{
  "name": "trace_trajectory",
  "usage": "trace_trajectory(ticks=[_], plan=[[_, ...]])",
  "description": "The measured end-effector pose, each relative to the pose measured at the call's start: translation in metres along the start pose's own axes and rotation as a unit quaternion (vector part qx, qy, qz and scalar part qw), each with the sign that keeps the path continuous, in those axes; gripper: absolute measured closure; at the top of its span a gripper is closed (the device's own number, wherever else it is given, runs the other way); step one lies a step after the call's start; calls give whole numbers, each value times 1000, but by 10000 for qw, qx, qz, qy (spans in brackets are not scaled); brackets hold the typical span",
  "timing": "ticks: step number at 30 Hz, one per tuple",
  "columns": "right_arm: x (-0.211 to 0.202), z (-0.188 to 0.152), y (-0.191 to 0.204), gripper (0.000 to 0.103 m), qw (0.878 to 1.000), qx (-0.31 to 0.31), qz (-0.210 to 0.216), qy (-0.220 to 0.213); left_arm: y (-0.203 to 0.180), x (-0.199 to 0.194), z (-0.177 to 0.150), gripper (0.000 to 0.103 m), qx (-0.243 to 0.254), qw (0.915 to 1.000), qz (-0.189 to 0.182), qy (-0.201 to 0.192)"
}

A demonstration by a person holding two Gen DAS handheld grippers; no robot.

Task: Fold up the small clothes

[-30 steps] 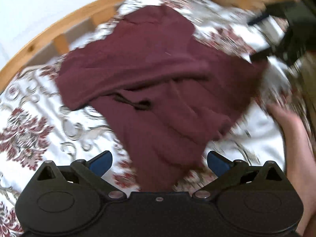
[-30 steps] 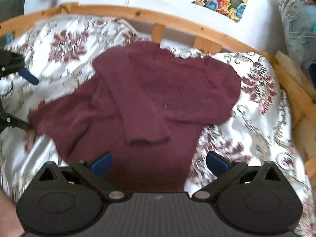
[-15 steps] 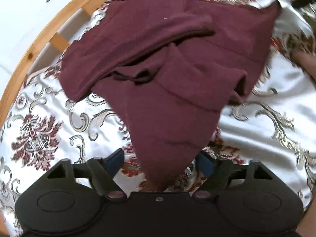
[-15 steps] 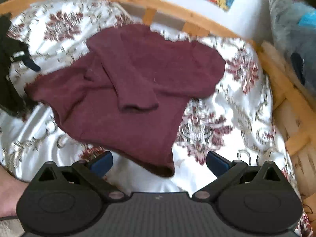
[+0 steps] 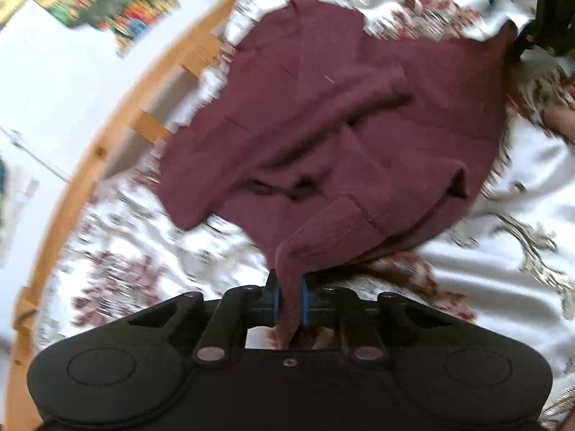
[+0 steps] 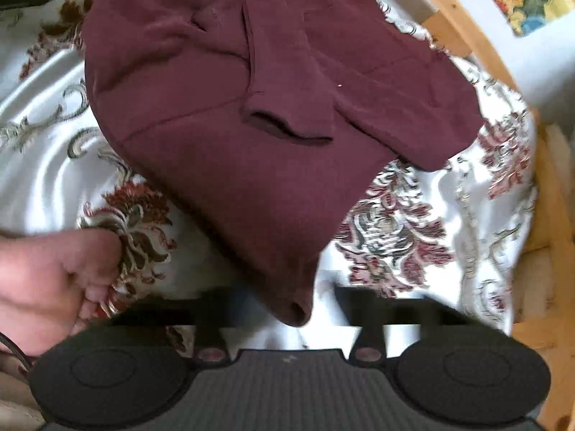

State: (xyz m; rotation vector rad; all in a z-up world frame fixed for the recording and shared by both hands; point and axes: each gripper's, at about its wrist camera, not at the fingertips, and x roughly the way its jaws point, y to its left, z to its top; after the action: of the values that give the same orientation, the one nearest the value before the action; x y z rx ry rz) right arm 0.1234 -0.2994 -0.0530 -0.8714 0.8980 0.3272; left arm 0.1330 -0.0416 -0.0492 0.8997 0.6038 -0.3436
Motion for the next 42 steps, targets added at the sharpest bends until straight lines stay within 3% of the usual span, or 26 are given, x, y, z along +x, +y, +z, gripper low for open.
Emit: trace_trajectory(ticks=[3,10,17,22,27,30,33,36,42], plan=[[-8,-6,-10,92,9992,283,113,-257,14,-17,5,93,-12,9993,299,-239],[-71,-27,-22,93,9903,693,-452,-1115,22,-63,14,94,243,9985,252,-410],[-139,-62,-15,94,9785,1085,-708,-1606,13,-121,5,94,378,9986,-201,-322],[-177,-88,0,94,9742,1388,-546,-1694,10,-160,-7,94,-86,9972,-715,-202],[-203,-100,4,94,9691,1646,-497,-1768,14,-184,-13,94,-574,9931,-997,-237],[-202,-94,-8,94,9644,1785,-528,-1880,23,-181,-5,93,-944,9903,-970,-299],[-189,-78,-23,94,9579,1872,-718,-2057,40,-163,9,93,-1412,9868,-720,-345],[-171,-59,-41,94,9506,1947,-964,-2219,63,-140,25,93,-1902,9793,-559,-414],[-120,-11,-76,94,9347,2191,-1417,-2412,96,-79,56,93,-2263,9735,-94,-318]])
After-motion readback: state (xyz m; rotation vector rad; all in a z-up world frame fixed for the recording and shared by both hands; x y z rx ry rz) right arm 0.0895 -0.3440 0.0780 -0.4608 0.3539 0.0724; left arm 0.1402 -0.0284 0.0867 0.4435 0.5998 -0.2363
